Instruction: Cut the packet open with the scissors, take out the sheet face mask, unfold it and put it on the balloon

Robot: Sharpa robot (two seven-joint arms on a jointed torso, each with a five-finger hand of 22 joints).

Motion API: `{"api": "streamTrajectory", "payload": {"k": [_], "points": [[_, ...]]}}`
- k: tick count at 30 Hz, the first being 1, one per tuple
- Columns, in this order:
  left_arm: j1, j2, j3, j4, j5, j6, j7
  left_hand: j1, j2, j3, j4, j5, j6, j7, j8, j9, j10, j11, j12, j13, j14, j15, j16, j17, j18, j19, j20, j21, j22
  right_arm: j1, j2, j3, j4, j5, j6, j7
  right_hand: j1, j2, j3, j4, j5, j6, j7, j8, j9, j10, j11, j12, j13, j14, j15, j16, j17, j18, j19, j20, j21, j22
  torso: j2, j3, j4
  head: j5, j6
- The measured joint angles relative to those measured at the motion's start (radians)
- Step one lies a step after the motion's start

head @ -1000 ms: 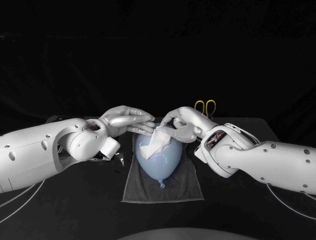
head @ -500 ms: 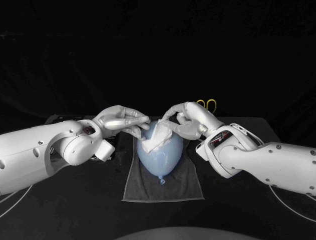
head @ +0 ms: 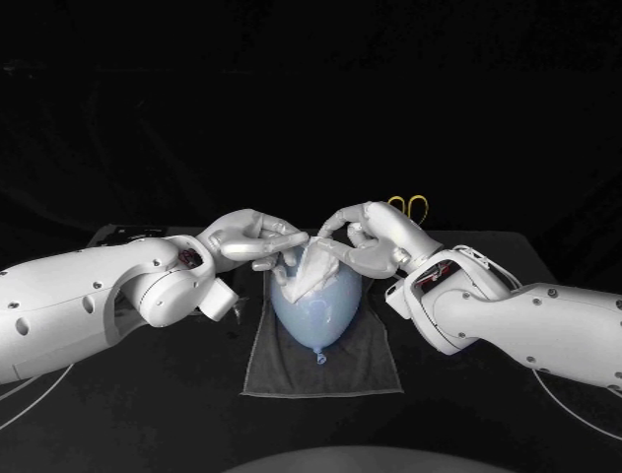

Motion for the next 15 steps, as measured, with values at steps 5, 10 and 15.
{"api": "streamTrajectory", "payload": {"k": [5, 10, 15], "points": [[0.0, 0.007, 0.0, -0.001, 0.028, 0.005, 0.003, 0.004, 0.03, -0.008, 0.016, 0.0, -0.003, 0.003, -0.016, -0.011, -0.044, -0.002, 0.125, 0.096, 0.046, 0.003, 0.1, 0.083, 0.0, -0.044, 0.0, 0.109, 0.081, 0.0, 0.001, 0.0, 0.0, -0.007, 0.001, 0.0, 0.0, 0.0, 0.0, 0.0, 0.0, 0.0, 0.0, 0.0, 0.0, 0.0, 0.0, -0.002, 0.0, 0.0, 0.0, 0.0, 0.0, 0.0, 0.0, 0.0, 0.0, 0.0, 0.0, 0.0007, -0.0001, 0.0, -0.001], [0.0, 0.009, 0.0, -0.002, 0.077, 0.013, 0.009, -0.002, 0.047, -0.008, 0.016, 0.0, -0.003, 0.003, -0.023, -0.015, -0.046, -0.004, 0.17, 0.129, 0.069, 0.001, 0.141, 0.12, 0.0, -0.053, 0.001, 0.187, 0.154, 0.0, 0.002, 0.0, 0.0, -0.014, 0.002, 0.0, 0.0, 0.0, 0.003, -0.003, -0.002, 0.0, 0.0, 0.0, 0.0, 0.0, 0.0, -0.002, 0.0, 0.0, 0.0, -0.002, -0.001, 0.0, 0.0, 0.0, 0.0, 0.0, 0.0, 0.0007, -0.0001, 0.0, -0.001], [0.0, 0.009, 0.0, -0.003, 0.12, 0.026, 0.011, -0.006, 0.051, -0.011, 0.018, 0.0, -0.003, 0.003, -0.023, -0.016, -0.046, -0.004, 0.188, 0.142, 0.082, 0.0, 0.162, 0.142, 0.0, -0.056, 0.003, 0.242, 0.214, 0.0, 0.002, 0.0, 0.0, -0.02, 0.002, 0.0, 0.0, 0.0, 0.003, -0.003, -0.002, 0.0, 0.0, -0.001, 0.0, 0.0, 0.0, -0.004, 0.0, 0.0, 0.0, 0.0, -0.001, 0.0, 0.0, 0.0, 0.0, 0.0, 0.0, 0.0007, 0.0005, -0.002, -0.001]]}}
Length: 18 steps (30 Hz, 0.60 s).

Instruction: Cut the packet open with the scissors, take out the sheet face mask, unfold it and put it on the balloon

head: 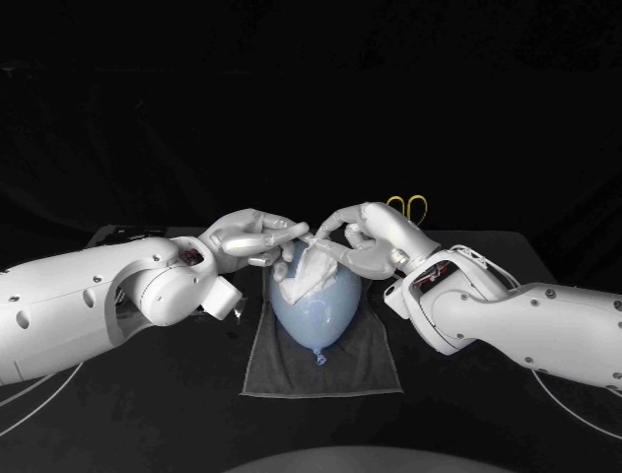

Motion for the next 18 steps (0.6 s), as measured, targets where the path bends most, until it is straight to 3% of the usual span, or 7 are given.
{"api": "streamTrajectory", "payload": {"k": [9, 15, 18], "points": [[0.0, 0.0, 0.0, -0.001, 0.026, 0.015, -0.009, 0.051, -0.03, -0.006, -0.026, 0.0, 0.031, -0.011, 0.009, 0.008, -0.005, -0.005, 0.014, 0.013, 0.014, -0.008, 0.024, 0.024, 0.0, 0.0, 0.0, 0.07, 0.076, 0.0, 0.0, 0.0, 0.003, -0.005, -0.001, 0.0, 0.0, 0.0, 0.0, 0.0, -0.002, -0.001, -0.002, -0.002, 0.0, 0.0, 0.0, -0.002, 0.0, 0.0, 0.0, 0.0, 0.0, 0.0, 0.002, -0.003, 0.0, -0.001, 0.0, -0.001, 0.001, -0.001, -0.001], [0.0, -0.001, 0.0, -0.002, 0.025, 0.019, -0.02, 0.052, -0.069, -0.02, -0.038, 0.0, 0.044, -0.014, 0.02, 0.013, -0.005, -0.005, 0.02, 0.017, 0.022, -0.01, 0.032, 0.035, 0.0, 0.0, 0.0, 0.093, 0.102, -0.001, -0.001, 0.0, 0.006, -0.007, -0.005, 0.0, 0.0, 0.0, 0.0, 0.0, 0.001, -0.002, -0.002, 0.001, 0.0, 0.0, 0.0, -0.002, 0.0, 0.0, 0.0, 0.0, 0.001, 0.0, 0.003, -0.003, 0.0, -0.001, 0.0, -0.001, 0.001, 0.0, -0.002], [0.0, -0.001, 0.0, -0.003, 0.022, 0.019, -0.026, 0.026, -0.095, -0.047, -0.017, 0.0, 0.042, -0.012, 0.021, 0.014, -0.005, -0.005, 0.022, 0.02, 0.022, -0.01, 0.032, 0.035, -0.003, -0.005, -0.005, 0.101, 0.108, -0.002, -0.002, 0.0, 0.008, -0.007, -0.012, 0.001, 0.0, 0.0, 0.0, 0.0, 0.003, -0.002, -0.002, 0.001, 0.0, 0.0, 0.0, -0.003, 0.0, 0.0, 0.0, 0.0, 0.001, 0.0, 0.003, -0.003, 0.0, -0.001, 0.0, -0.001, 0.0009, 0.0, -0.002]]}}
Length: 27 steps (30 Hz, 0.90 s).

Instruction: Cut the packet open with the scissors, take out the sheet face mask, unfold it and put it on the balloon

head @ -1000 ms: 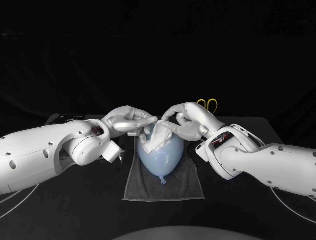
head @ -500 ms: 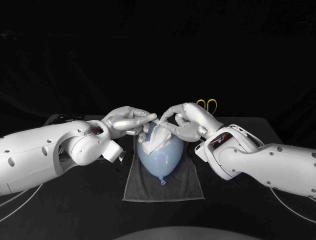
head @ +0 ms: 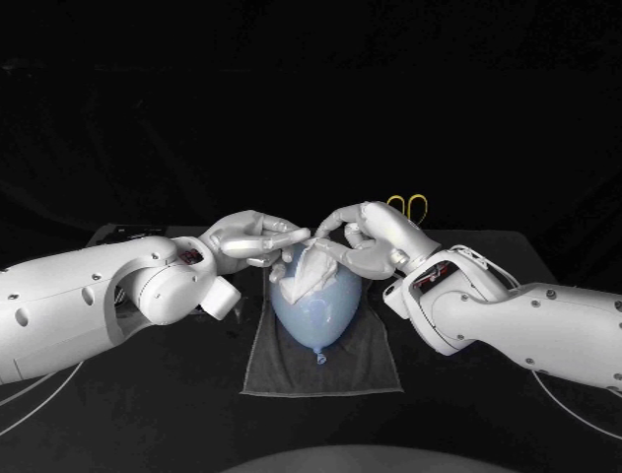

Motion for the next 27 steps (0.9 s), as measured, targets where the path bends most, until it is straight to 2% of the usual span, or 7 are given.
{"api": "streamTrajectory", "payload": {"k": [3, 4, 6, 10, 14, 20, 27], "points": [[0.0, -0.001, 0.0, -0.003, -0.005, -0.002, -0.006, -0.012, -0.012, -0.017, 0.015, 0.0, -0.013, 0.013, -0.002, -0.002, -0.007, 0.007, 0.003, 0.005, 0.0, 0.0, 0.0, -0.007, -0.004, -0.005, 0.005, 0.003, 0.003, 0.0, -0.003, 0.0, 0.003, 0.0, -0.01, 0.005, 0.0, 0.0, 0.0, 0.0, 0.0, 0.0, 0.0, 0.0, 0.0, 0.0, 0.0, 0.0, 0.0, 0.0, 0.0, 0.0, 0.0, 0.0, 0.0, 0.0, 0.0, 0.0, 0.0, 0.0001, 0.0, 0.0, 0.0], [0.0, -0.002, 0.0, -0.004, -0.006, -0.003, -0.008, -0.015, -0.015, -0.026, 0.015, 0.0, -0.023, 0.021, -0.009, -0.004, -0.013, 0.013, 0.008, 0.007, -0.001, 0.008, 0.002, -0.008, -0.004, -0.007, 0.007, 0.008, 0.005, -0.001, -0.004, 0.0, 0.004, 0.0, -0.013, 0.006, 0.0, 0.0, 0.0, 0.0, 0.0, 0.0, 0.0, 0.0, 0.0, 0.0, 0.0, 0.0, 0.0, 0.0, 0.0, 0.0, 0.0, 0.0, 0.0, 0.0, 0.0, 0.0, 0.0, 0.0001, 0.0, 0.0, 0.0], [0.0, -0.004, 0.0, -0.006, -0.008, -0.005, -0.012, -0.02, -0.009, -0.04, 0.018, 0.0, -0.057, 0.031, -0.025, -0.011, -0.027, 0.027, 0.016, 0.014, -0.004, 0.018, 0.007, -0.01, -0.004, -0.016, 0.016, 0.012, 0.008, -0.001, -0.007, 0.0, 0.005, 0.001, -0.018, 0.008, 0.0, 0.0, 0.0, 0.0, 0.0, 0.0, 0.0, 0.0, 0.0, 0.0, 0.0, -0.001, 0.0, 0.0, 0.0, 0.0, 0.0, 0.0, -0.001, -0.001, -0.001, 0.0, 0.0, 0.0003, -0.0001, 0.0, 0.001], [0.0, -0.008, 0.0, -0.007, -0.011, -0.012, -0.017, -0.024, -0.005, -0.063, 0.017, 0.0, -0.085, 0.043, -0.032, -0.016, -0.049, 0.034, 0.032, 0.022, -0.005, 0.03, 0.007, -0.014, -0.004, -0.024, 0.024, 0.016, 0.01, -0.001, -0.009, 0.0, 0.005, 0.001, -0.024, 0.01, 0.0, 0.0, 0.0, 0.0, 0.0, 0.0, 0.0, 0.0, 0.0, 0.0, 0.0, 0.002, 0.0, 0.0, 0.0, -0.003, 0.0, 0.0, -0.002, -0.001, -0.001, 0.0, 0.0, 0.0003, -0.0005, 0.0, 0.002], [0.0, -0.014, 0.0, -0.007, -0.011, -0.018, -0.019, -0.041, 0.011, -0.079, 0.019, 0.0, -0.088, 0.045, -0.031, -0.016, -0.063, 0.037, 0.044, 0.029, -0.006, 0.031, 0.011, -0.018, -0.004, -0.028, 0.028, 0.017, 0.01, -0.001, -0.01, 0.0, 0.002, 0.001, -0.027, 0.01, 0.0, 0.0, 0.0, 0.0, 0.0, -0.002, -0.002, -0.001, 0.0, 0.004, -0.004, 0.002, 0.0, 0.0, 0.0, 0.001, 0.0, -0.006, -0.002, -0.001, -0.001, 0.001, 0.0, 0.0003, -0.0004, -0.001, 0.002], [0.0, -0.021, 0.0, -0.007, -0.011, -0.022, -0.022, -0.051, 0.021, -0.093, 0.019, 0.0, -0.076, 0.037, 0.0, -0.005, -0.069, 0.032, 0.056, 0.031, -0.006, 0.031, 0.011, -0.022, -0.004, -0.031, 0.031, 0.023, 0.012, -0.001, -0.011, 0.0, -0.001, 0.001, -0.031, 0.004, -0.005, -0.005, 0.0, 0.0, 0.0, -0.001, -0.002, -0.001, 0.0, 0.004, -0.004, 0.003, 0.0, 0.0, 0.0, 0.001, -0.001, -0.006, -0.002, -0.001, -0.001, 0.001, 0.0, 0.0003, -0.0001, -0.001, 0.001], [0.0, -0.019, 0.0, -0.004, -0.017, -0.015, -0.025, -0.051, 0.054, -0.096, 0.022, 0.0, -0.062, 0.03, 0.006, -0.003, -0.07, 0.03, 0.061, 0.031, 0.0, 0.025, 0.025, 0.002, -0.004, -0.037, 0.026, 0.023, 0.013, -0.001, -0.008, 0.0, -0.002, 0.0, -0.036, -0.006, -0.005, -0.005, 0.0, 0.0, 0.0, -0.001, -0.002, 0.003, 0.0, 0.004, -0.004, 0.002, 0.0, 0.0, 0.0, 0.001, -0.001, -0.006, -0.002, -0.001, -0.001, 0.001, 0.0, -0.0001, 0.0004, 0.0, 0.0]]}}
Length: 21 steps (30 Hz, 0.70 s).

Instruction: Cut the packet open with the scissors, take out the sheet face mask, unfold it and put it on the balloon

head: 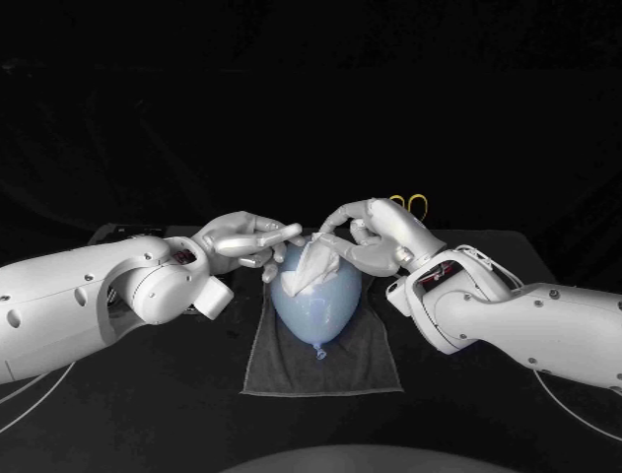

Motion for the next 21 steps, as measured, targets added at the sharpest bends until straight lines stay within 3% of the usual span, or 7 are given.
{"api": "streamTrajectory", "payload": {"k": [15, 17, 21], "points": [[-0.002, 0.013, 0.0, 0.002, -0.039, 0.036, -0.004, 0.003, 0.021, -0.014, -0.003, 0.0, -0.014, -0.001, -0.01, -0.021, 0.004, -0.004, 0.0, -0.013, 0.0, 0.0, 0.002, 0.005, 0.0, -0.005, -0.005, 0.0, -0.003, 0.0, 0.004, 0.0, -0.002, 0.0, -0.005, -0.015, 0.003, 0.003, 0.003, -0.003, -0.002, -0.001, 0.0, 0.0, 0.0, 0.0, 0.0, -0.001, 0.0, 0.0, 0.0, -0.003, 0.001, 0.0, 0.0, 0.0, 0.0, 0.0, 0.0, 0.0005, -0.001, 0.001, -0.002], [-0.003, 0.016, 0.0, 0.002, -0.043, 0.041, -0.004, 0.015, 0.029, -0.014, -0.003, 0.0, -0.014, -0.001, -0.016, -0.026, 0.004, -0.004, -0.001, -0.015, 0.0, 0.0, 0.002, 0.005, 0.0, -0.005, -0.005, 0.0, -0.003, 0.0, 0.005, 0.0, -0.001, 0.0, -0.005, -0.016, 0.003, 0.003, 0.003, -0.003, -0.002, -0.002, -0.001, 0.0, 0.0, 0.0, 0.0, -0.001, 0.0, 0.0, 0.0, -0.001, 0.001, 0.0, 0.0, 0.0, 0.0, 0.0, 0.0, 0.0004, -0.0011, 0.001, -0.002], [-0.004, 0.021, 0.0, 0.002, -0.048, 0.047, 0.002, 0.063, 0.024, -0.013, -0.012, 0.0, -0.023, -0.01, -0.034, -0.04, 0.004, -0.015, -0.005, -0.019, 0.003, -0.003, 0.002, -0.002, 0.0, -0.005, -0.005, 0.012, 0.009, 0.0, 0.007, 0.0, -0.002, 0.0, -0.003, -0.018, 0.004, 0.004, 0.003, -0.003, -0.002, -0.004, 0.0, -0.001, 0.0, -0.001, 0.0, -0.002, 0.0, 0.0, 0.0, 0.0, 0.001, 0.0, 0.0, 0.0, 0.0, 0.0, 0.0, 0.0004, -0.0011, 0.001, -0.002]]}}
